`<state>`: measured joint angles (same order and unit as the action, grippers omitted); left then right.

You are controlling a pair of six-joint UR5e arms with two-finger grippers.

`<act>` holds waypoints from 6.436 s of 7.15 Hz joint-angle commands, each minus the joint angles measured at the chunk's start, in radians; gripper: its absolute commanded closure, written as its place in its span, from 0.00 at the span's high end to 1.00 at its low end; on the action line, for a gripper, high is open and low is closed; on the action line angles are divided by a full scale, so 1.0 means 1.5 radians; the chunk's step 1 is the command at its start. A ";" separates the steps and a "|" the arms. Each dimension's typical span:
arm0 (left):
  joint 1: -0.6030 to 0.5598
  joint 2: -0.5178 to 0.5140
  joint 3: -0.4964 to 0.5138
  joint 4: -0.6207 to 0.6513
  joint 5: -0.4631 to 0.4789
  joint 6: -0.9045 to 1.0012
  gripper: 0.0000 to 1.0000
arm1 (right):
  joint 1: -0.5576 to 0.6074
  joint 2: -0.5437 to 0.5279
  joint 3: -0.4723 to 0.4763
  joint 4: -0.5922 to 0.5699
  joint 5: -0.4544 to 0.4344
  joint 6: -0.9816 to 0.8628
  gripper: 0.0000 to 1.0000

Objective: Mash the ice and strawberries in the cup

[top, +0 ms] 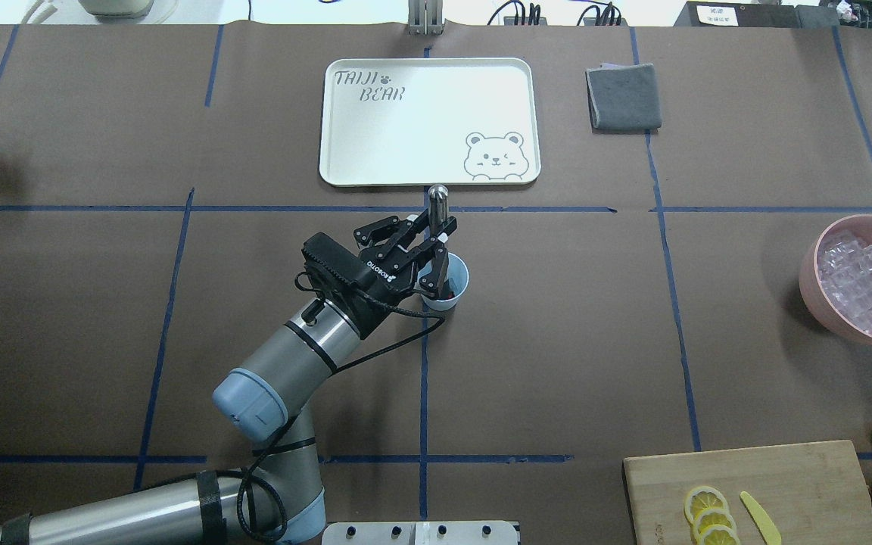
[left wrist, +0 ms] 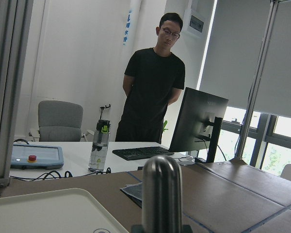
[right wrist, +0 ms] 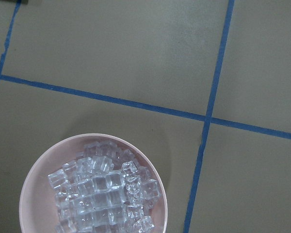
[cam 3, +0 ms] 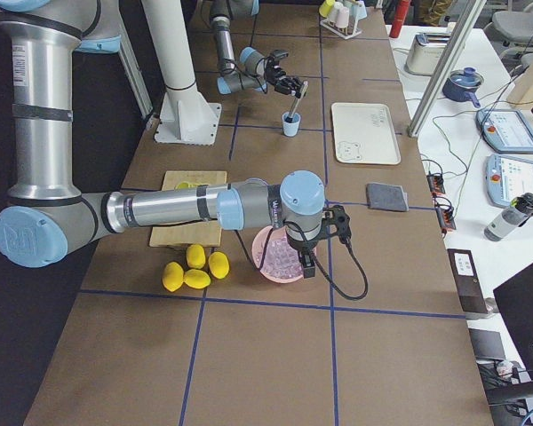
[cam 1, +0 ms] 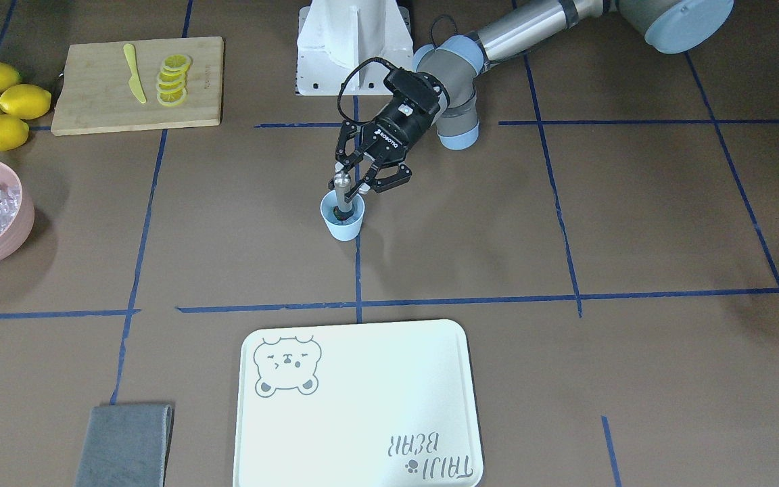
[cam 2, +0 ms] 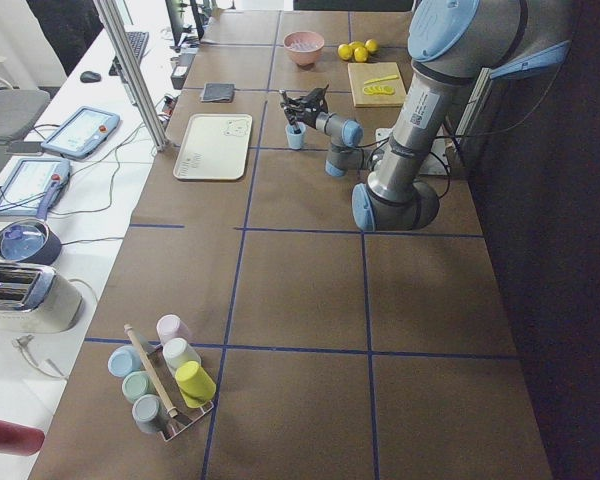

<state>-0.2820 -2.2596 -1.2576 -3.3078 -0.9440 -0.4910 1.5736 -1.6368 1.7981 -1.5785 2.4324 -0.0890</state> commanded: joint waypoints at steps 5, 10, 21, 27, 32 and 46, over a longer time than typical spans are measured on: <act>-0.074 0.065 -0.201 0.077 -0.083 0.001 0.00 | 0.000 -0.001 -0.001 0.000 -0.002 -0.001 0.99; -0.280 0.152 -0.264 0.334 -0.365 -0.279 0.00 | 0.000 -0.001 0.003 0.000 0.000 -0.001 0.99; -0.562 0.441 -0.356 0.852 -0.872 -0.270 0.00 | 0.001 -0.015 0.042 -0.002 0.033 0.000 0.99; -0.537 0.501 -0.247 0.847 -0.746 -0.105 0.00 | 0.000 -0.011 0.034 -0.003 0.032 0.000 0.99; -0.491 0.509 -0.233 0.847 -0.685 -0.103 0.00 | 0.000 -0.010 0.035 -0.002 0.032 0.000 0.99; -0.634 0.484 -0.432 1.205 -0.764 0.164 1.00 | 0.000 -0.008 0.029 0.000 0.019 -0.003 0.99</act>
<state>-1.1524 -1.5101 -1.8192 -1.6853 -2.0631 -0.3767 1.5739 -1.6495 1.8475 -1.5771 2.4628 -0.0929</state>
